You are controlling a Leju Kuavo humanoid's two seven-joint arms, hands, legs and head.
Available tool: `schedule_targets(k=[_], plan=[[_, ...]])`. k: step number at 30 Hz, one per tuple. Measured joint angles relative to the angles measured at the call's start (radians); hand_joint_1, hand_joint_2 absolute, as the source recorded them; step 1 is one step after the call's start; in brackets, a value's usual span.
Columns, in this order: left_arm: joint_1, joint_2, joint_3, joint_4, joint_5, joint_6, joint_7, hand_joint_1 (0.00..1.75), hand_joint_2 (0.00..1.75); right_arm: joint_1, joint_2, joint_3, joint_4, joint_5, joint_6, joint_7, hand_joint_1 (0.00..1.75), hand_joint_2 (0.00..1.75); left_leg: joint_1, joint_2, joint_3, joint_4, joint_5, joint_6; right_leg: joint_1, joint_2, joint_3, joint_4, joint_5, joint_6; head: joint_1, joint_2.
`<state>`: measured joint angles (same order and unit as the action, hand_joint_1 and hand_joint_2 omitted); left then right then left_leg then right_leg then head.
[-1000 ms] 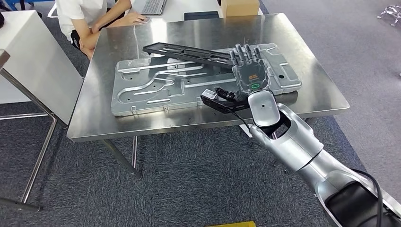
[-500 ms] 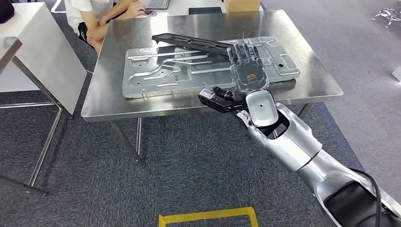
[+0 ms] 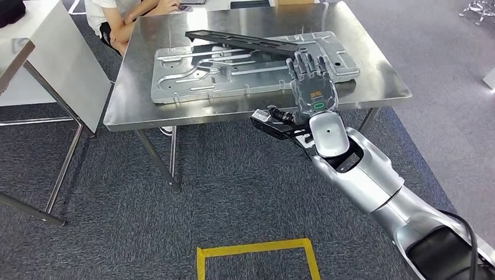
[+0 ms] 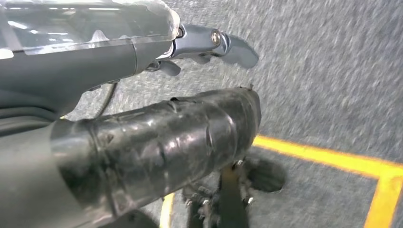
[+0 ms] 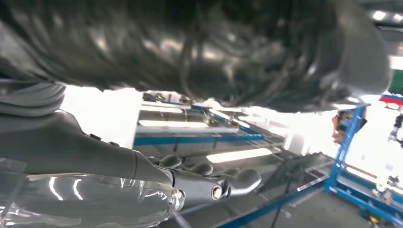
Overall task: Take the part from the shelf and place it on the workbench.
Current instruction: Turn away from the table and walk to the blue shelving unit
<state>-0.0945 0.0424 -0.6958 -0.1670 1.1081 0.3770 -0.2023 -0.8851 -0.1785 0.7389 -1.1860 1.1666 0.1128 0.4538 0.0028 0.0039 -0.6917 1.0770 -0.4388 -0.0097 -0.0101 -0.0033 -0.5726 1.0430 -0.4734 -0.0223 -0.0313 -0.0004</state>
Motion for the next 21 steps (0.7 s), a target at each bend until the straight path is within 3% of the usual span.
schedule_targets(k=[2, 3, 4, 5, 7, 8, 10, 11, 13, 14, 15, 18, 19, 21], plan=[[0.001, -0.002, 0.0, 0.0, 0.0, 0.0, 0.001, 0.0, 0.0, 0.0, 0.0, 0.0, -0.002, 0.0, 0.002, 0.0, 0.0, 0.0, 0.004, 0.0, -0.032, 0.105, -0.1, -0.008, 0.0, 0.0, -0.03, -0.001, 0.025, -0.01, -0.003, 0.0], [0.0, -0.002, 0.0, 0.0, 0.0, 0.0, 0.001, 0.0, 0.0, 0.001, 0.0, 0.0, -0.003, 0.0, 0.002, 0.001, 0.0, 0.0, 0.006, 0.0, -0.043, 0.166, -0.134, -0.011, 0.0, 0.0, -0.047, 0.0, 0.037, -0.01, -0.004, 0.0], [0.0, -0.002, 0.0, 0.0, 0.0, 0.0, 0.001, 0.0, 0.0, 0.002, 0.0, 0.0, -0.004, 0.0, 0.002, 0.001, 0.0, 0.0, 0.006, -0.001, -0.045, 0.211, -0.144, -0.012, 0.001, 0.001, -0.064, 0.0, 0.05, -0.01, -0.004, 0.0], [0.0, -0.002, 0.0, 0.0, 0.0, 0.0, 0.001, 0.0, 0.0, 0.004, 0.0, 0.0, -0.004, 0.0, 0.003, 0.001, 0.0, 0.0, 0.006, -0.001, -0.036, 0.233, -0.131, -0.011, 0.002, 0.001, -0.081, 0.001, 0.063, -0.009, -0.004, 0.0], [-0.001, -0.002, 0.0, 0.0, 0.0, 0.0, 0.001, 0.0, 0.0, 0.006, 0.0, 0.0, -0.005, 0.0, 0.003, 0.001, 0.0, 0.0, 0.005, -0.001, 0.033, 0.183, -0.075, -0.005, 0.002, 0.001, -0.112, 0.002, 0.088, -0.005, -0.004, 0.0], [-0.002, -0.001, 0.0, 0.0, 0.0, 0.0, 0.001, 0.0, 0.0, 0.007, 0.0, 0.0, -0.006, 0.0, 0.003, 0.001, 0.0, 0.0, 0.003, -0.001, 0.088, 0.117, -0.067, 0.001, 0.002, 0.001, -0.124, 0.003, 0.098, -0.003, -0.004, 0.0], [-0.003, 0.002, 0.0, 0.001, 0.0, 0.0, 0.001, 0.0, 0.0, 0.006, -0.001, -0.001, -0.012, 0.0, 0.003, 0.002, 0.0, 0.0, -0.005, -0.001, 0.184, -0.022, -0.09, 0.013, 0.001, -0.002, -0.136, 0.0, 0.12, 0.007, -0.004, 0.0], [-0.005, 0.004, 0.0, 0.001, 0.0, 0.001, 0.001, 0.0, 0.0, 0.005, -0.001, -0.001, -0.014, 0.0, 0.003, 0.002, 0.0, 0.0, -0.01, -0.001, 0.207, -0.064, -0.104, 0.019, -0.001, -0.004, -0.137, -0.005, 0.131, 0.013, -0.005, 0.0], [-0.007, 0.004, 0.0, 0.0, 0.0, 0.001, 0.001, 0.0, 0.0, 0.005, -0.003, -0.001, -0.016, 0.0, 0.004, 0.003, 0.0, 0.0, -0.011, 0.0, 0.204, -0.087, -0.088, 0.03, -0.003, -0.006, -0.137, -0.018, 0.151, 0.026, -0.007, 0.0], [-0.008, 0.004, 0.0, 0.0, 0.0, 0.002, 0.001, 0.0, 0.0, 0.005, -0.004, -0.001, -0.017, 0.0, 0.005, 0.003, 0.0, 0.0, -0.009, 0.002, 0.198, -0.095, -0.073, 0.036, -0.003, -0.004, -0.141, -0.016, 0.141, 0.032, -0.008, 0.0], [-0.009, 0.004, 0.0, 0.0, 0.0, 0.002, 0.001, 0.0, 0.0, 0.006, -0.006, -0.001, -0.017, 0.0, 0.006, 0.004, 0.0, 0.0, -0.006, 0.005, 0.19, -0.102, -0.056, 0.043, -0.003, -0.002, -0.149, 0.004, 0.109, 0.036, -0.006, 0.0], [-0.007, 0.004, 0.0, 0.001, 0.0, 0.002, 0.002, 0.0, 0.0, 0.009, -0.011, -0.002, -0.018, 0.0, 0.008, 0.005, 0.0, 0.0, -0.004, 0.011, 0.149, -0.104, -0.016, 0.054, -0.004, 0.002, -0.183, 0.163, -0.041, 0.045, -0.002, 0.0], [-0.006, 0.004, 0.0, 0.001, 0.0, 0.002, 0.002, 0.0, 0.0, 0.011, -0.012, -0.002, -0.018, 0.0, 0.008, 0.005, 0.0, 0.0, -0.004, 0.011, 0.137, -0.102, -0.007, 0.054, -0.004, 0.002, -0.189, 0.213, -0.065, 0.048, -0.002, 0.0], [-0.007, 0.004, 0.0, 0.001, 0.0, 0.002, 0.002, 0.0, 0.0, 0.013, -0.014, -0.002, -0.018, 0.0, 0.009, 0.005, 0.0, 0.0, -0.004, 0.011, 0.123, -0.099, 0.001, 0.053, -0.005, 0.002, -0.194, 0.26, -0.074, 0.051, -0.001, 0.0]])
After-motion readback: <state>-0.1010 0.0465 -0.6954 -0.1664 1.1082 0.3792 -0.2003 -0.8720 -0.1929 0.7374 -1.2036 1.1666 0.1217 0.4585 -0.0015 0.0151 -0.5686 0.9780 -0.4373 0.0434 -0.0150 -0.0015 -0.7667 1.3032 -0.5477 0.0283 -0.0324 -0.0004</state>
